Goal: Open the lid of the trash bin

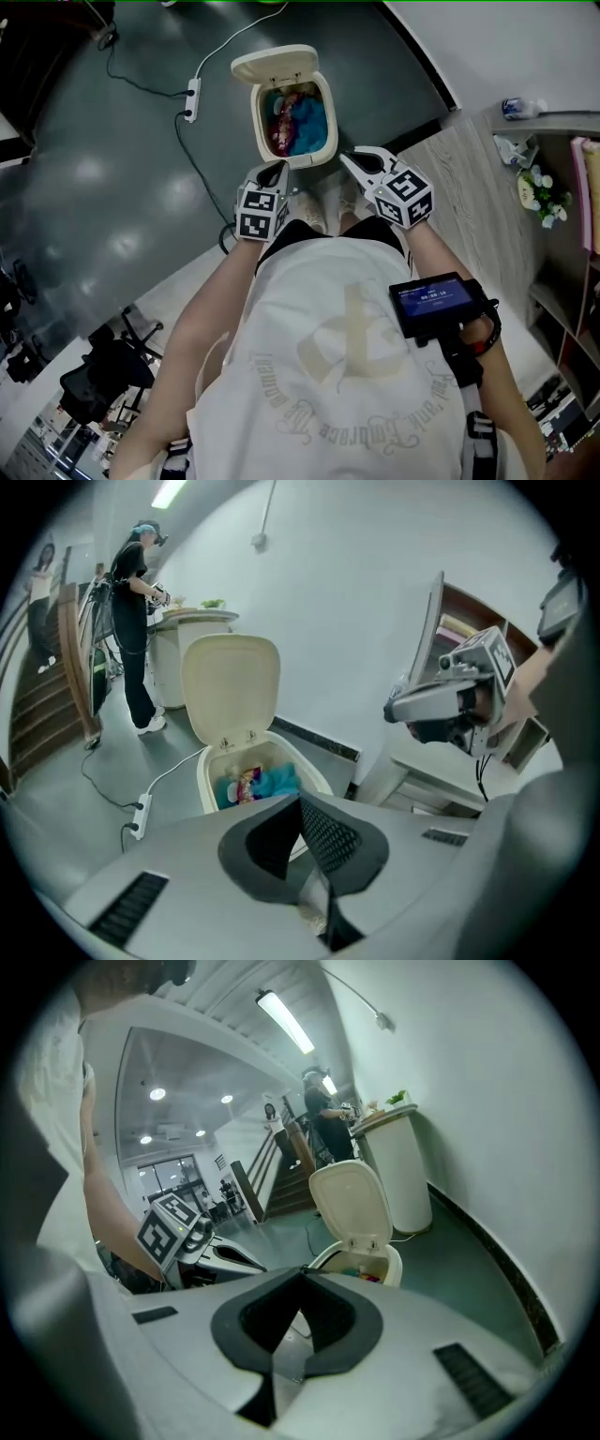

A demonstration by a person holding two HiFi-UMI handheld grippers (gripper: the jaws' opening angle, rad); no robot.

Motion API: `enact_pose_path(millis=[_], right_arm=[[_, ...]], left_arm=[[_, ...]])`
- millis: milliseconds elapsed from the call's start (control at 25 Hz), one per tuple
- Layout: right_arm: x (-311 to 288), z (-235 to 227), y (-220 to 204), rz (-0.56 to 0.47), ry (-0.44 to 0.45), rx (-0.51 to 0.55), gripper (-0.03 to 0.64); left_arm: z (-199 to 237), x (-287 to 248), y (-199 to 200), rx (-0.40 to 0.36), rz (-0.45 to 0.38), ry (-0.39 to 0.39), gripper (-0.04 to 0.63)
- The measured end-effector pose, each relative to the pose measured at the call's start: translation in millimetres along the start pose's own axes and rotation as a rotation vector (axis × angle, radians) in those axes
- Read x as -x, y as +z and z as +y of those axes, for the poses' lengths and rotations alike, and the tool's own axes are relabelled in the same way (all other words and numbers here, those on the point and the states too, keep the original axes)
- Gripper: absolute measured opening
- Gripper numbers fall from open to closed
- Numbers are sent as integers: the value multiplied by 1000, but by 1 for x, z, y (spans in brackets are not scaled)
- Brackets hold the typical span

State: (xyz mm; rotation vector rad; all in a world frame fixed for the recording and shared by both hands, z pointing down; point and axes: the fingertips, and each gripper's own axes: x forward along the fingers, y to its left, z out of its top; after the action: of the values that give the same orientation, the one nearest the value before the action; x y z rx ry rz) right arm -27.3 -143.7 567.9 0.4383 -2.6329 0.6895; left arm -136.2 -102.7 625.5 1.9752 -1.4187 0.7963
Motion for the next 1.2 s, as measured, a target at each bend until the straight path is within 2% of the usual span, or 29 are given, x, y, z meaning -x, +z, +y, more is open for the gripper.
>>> enact_pose_path(millis=[400,760,1200], right_arm=[[-12,15,26,-8,37,54,3],[-9,30,40,-30,81,85,3],[3,37,51,-79,98,91,3]], left_arm=[[17,40,26,136,-163,10,12],[22,69,35,171,-250,33,12],[23,93,34,221,-313,12,12]])
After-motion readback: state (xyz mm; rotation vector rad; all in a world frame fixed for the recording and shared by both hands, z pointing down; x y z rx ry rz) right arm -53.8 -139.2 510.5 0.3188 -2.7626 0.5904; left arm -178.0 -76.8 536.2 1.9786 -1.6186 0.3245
